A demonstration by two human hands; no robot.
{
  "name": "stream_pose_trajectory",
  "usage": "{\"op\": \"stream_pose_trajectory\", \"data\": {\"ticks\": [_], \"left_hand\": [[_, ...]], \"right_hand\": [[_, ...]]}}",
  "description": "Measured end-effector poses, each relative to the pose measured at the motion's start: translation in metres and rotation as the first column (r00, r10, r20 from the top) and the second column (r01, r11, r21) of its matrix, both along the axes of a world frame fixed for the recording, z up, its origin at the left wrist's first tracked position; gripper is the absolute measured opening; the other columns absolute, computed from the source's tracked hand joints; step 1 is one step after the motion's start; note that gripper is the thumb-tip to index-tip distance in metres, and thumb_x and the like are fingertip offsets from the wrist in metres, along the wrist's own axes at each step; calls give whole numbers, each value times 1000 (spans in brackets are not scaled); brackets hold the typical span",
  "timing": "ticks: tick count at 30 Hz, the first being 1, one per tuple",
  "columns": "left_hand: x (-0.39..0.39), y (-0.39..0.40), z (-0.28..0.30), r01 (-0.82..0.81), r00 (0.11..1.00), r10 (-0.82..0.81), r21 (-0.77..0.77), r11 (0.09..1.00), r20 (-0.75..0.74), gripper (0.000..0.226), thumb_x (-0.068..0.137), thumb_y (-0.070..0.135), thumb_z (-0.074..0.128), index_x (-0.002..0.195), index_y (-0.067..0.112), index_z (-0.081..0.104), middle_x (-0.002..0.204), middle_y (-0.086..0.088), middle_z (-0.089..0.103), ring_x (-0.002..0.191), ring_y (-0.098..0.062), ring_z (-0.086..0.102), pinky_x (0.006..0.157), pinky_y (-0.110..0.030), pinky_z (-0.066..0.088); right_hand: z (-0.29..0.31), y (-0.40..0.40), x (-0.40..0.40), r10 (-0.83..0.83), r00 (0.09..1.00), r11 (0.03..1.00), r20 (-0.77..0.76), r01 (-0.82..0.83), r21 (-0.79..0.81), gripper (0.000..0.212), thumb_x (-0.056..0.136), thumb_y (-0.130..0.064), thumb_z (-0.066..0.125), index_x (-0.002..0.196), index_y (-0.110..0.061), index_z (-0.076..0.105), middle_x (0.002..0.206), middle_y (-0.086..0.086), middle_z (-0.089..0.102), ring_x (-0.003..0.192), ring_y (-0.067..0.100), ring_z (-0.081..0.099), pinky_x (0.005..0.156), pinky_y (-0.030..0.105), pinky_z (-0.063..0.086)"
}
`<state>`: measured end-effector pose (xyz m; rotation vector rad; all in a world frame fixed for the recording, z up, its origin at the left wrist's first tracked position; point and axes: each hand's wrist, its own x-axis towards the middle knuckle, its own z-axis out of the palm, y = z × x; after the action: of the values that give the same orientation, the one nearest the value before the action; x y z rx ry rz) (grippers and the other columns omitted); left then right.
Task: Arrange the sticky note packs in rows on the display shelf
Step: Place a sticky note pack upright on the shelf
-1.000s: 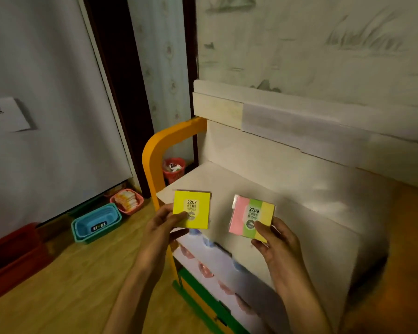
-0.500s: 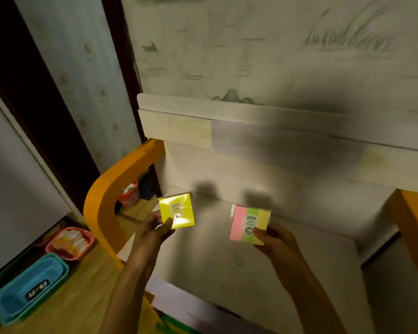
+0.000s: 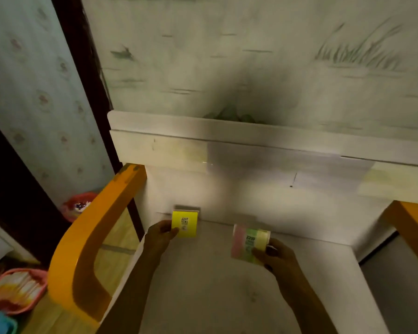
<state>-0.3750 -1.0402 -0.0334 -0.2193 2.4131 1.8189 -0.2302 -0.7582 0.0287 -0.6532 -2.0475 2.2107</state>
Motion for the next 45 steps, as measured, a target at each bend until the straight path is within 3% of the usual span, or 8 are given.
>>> {"op": "stream_pose_trajectory", "data": {"ticks": [9, 14, 22, 28, 32, 35, 39, 45], "left_hand": [[-30, 7, -29, -3, 1000, 5, -112, 994, 14, 35, 85, 29, 74, 118, 18, 69, 111, -5, 71, 102, -23, 65, 92, -37, 50], [-45, 3, -50, -64, 998, 62, -142, 988, -22, 57, 73, 62, 62, 118, 27, 69, 113, -2, 72, 107, -26, 64, 98, -51, 46], [-41, 16, -33, -163, 986, 154, -195, 967, -59, 57, 76, 54, 50, 122, 24, 66, 117, -6, 70, 114, -33, 59, 106, -56, 34], [-38, 10, -39, -137, 989, 125, -177, 975, -78, 48, 82, 59, 58, 118, 29, 65, 114, -3, 70, 107, -27, 63, 97, -52, 46], [-24, 6, -31, -162, 979, 132, -204, 965, -155, 38, 87, 13, 71, 123, 6, 61, 119, -18, 66, 103, -32, 63, 86, -35, 48], [-7, -1, -28, -104, 983, 30, -415, 904, -183, 34, 88, 19, 70, 121, 16, 62, 119, -10, 65, 92, -19, 62, 81, -33, 50], [26, -5, -26, 113, 958, -256, -650, 751, -130, 33, 90, 39, 62, 122, 33, 58, 124, 8, 60, 111, -13, 57, 95, -33, 44], [55, -9, -17, 201, 923, -375, -722, 662, -86, 38, 92, 49, 53, 129, 45, 49, 136, 19, 51, 123, -6, 47, 104, -31, 33]], "right_hand": [[-17, 14, 0, -8, 1000, 1000, 27, 9, -15, 26, 84, -1, 70, 103, -18, 68, 95, 3, 77, 88, 16, 73, 70, 23, 57], [-26, 19, 1, -4, 1000, 1000, 25, 5, 0, 27, 85, -4, 69, 107, -19, 67, 98, 2, 76, 90, 16, 73, 71, 25, 57], [-37, 29, -4, -18, 1000, 999, 7, 18, 42, 27, 84, -4, 70, 108, -17, 68, 99, 4, 76, 95, 22, 71, 84, 39, 58], [-45, 26, -32, -19, 999, 994, -40, 23, 104, 27, 82, -1, 73, 105, -14, 70, 97, 4, 76, 90, 17, 73, 78, 32, 60], [-52, 14, -59, 22, 998, 989, -65, -12, 144, 21, 83, -2, 72, 97, -17, 72, 94, 3, 76, 87, 16, 73, 77, 32, 59], [-60, 3, -76, 45, 996, 987, -73, -33, 157, 27, 82, 0, 72, 100, -20, 71, 94, -3, 75, 86, 11, 72, 74, 29, 59], [-77, -7, -96, 46, 995, 982, -86, -29, 188, 30, 78, 4, 75, 99, -17, 73, 97, 4, 75, 89, 18, 72, 76, 35, 60], [-84, -8, -109, 13, 996, 945, -88, 17, 328, 30, 76, 3, 75, 87, -24, 73, 87, -4, 75, 83, 12, 71, 69, 23, 57]]}}
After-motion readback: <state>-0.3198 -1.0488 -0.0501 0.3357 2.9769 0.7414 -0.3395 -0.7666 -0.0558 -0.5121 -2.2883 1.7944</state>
